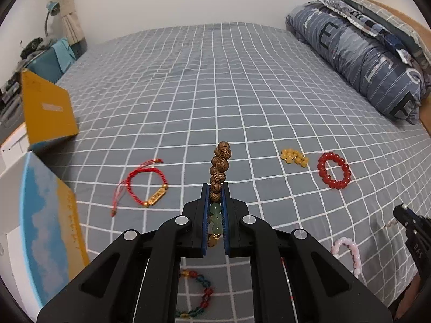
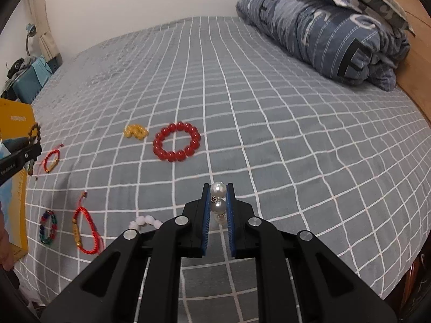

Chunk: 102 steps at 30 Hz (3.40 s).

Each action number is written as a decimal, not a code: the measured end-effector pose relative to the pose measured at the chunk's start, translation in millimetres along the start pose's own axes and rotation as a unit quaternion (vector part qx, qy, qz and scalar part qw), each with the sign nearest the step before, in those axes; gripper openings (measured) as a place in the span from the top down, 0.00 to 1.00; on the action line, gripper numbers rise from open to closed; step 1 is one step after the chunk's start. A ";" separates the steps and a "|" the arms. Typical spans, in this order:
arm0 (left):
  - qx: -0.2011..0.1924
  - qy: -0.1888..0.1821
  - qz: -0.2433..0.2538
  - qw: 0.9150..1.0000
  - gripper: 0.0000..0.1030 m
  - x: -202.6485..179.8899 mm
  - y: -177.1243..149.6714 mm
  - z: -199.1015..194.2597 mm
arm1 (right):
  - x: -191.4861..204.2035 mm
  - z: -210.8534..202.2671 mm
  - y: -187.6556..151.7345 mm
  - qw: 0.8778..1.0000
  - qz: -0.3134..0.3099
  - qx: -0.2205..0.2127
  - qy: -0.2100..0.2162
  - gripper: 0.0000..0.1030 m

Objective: Organize jewelry
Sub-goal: 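Carry the wooden bracelet and pearl earring with both tools into the white box, then open both tools to drop the bracelet and earring in the box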

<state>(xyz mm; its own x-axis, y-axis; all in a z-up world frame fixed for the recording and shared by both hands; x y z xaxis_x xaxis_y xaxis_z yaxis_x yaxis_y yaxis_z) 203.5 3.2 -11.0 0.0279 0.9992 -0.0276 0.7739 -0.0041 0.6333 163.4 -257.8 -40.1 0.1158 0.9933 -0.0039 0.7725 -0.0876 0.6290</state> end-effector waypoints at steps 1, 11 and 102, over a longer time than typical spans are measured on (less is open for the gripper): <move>-0.002 0.000 -0.001 1.000 0.93 0.9 -0.4 -3.5 | 1.4 -3.9 1.3 1.000 -0.002 -0.004 0.000 0.90; -0.028 0.011 -0.009 1.000 0.93 25.0 -7.5 -55.3 | 29.7 -38.1 9.0 0.999 -0.019 -0.035 0.009 0.90; 0.062 0.164 -0.233 0.957 0.62 371.1 -142.5 -152.5 | 498.5 -96.8 -65.1 0.935 -0.289 0.060 0.197 0.57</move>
<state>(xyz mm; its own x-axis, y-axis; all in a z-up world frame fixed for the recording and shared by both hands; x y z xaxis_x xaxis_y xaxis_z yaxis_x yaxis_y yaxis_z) 7.1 380.6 6.4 -0.5219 0.8526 -0.0279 0.7242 0.4601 0.5137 110.4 250.4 -7.7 -0.5635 0.8260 -0.0138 0.7023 0.4877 0.5185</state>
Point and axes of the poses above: each gripper's, at about its wrist camera, not at the fingertips, and z roughly the way its jaws point, x to its left, y to its top, the point moved 1 cm from there along z, roughly the way its jaws point, and after that the axes turned 4 degrees about -y, right-handed, at the moved point
